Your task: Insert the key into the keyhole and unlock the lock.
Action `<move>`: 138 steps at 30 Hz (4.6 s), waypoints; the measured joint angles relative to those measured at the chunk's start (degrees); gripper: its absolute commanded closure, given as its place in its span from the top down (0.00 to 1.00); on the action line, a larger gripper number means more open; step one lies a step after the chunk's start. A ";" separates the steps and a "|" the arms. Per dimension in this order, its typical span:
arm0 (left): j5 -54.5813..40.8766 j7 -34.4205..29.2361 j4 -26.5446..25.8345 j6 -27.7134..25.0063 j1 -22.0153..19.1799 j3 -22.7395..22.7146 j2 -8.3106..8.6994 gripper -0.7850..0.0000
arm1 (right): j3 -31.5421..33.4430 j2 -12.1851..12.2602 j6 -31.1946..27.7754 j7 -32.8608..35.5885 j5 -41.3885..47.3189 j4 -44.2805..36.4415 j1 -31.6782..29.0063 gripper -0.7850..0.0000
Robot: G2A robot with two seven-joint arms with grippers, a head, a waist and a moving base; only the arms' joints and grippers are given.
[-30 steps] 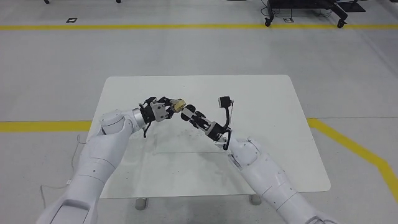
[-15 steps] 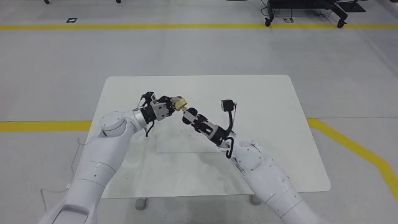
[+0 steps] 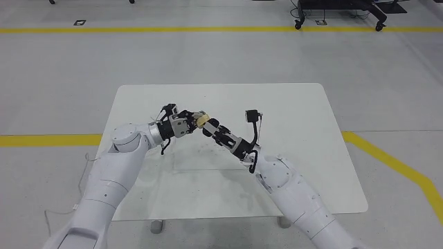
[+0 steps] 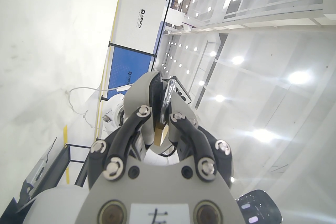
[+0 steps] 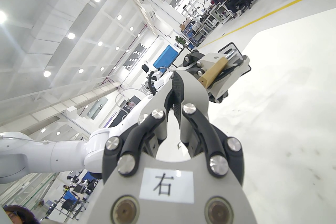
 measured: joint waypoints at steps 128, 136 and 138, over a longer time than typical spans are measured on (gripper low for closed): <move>59.31 16.53 -12.37 -31.29 6.08 5.58 1.57 1.00 | 25.50 -0.08 0.95 22.43 28.72 -11.15 -12.19 1.00; 53.18 15.30 -11.21 -26.79 4.57 3.81 1.60 1.00 | 25.49 -0.08 1.02 22.35 28.54 -11.16 -12.19 1.00; 53.90 19.24 -11.10 -27.26 4.31 2.15 1.84 1.00 | 25.69 -0.02 1.37 20.78 26.98 -11.25 -12.08 1.00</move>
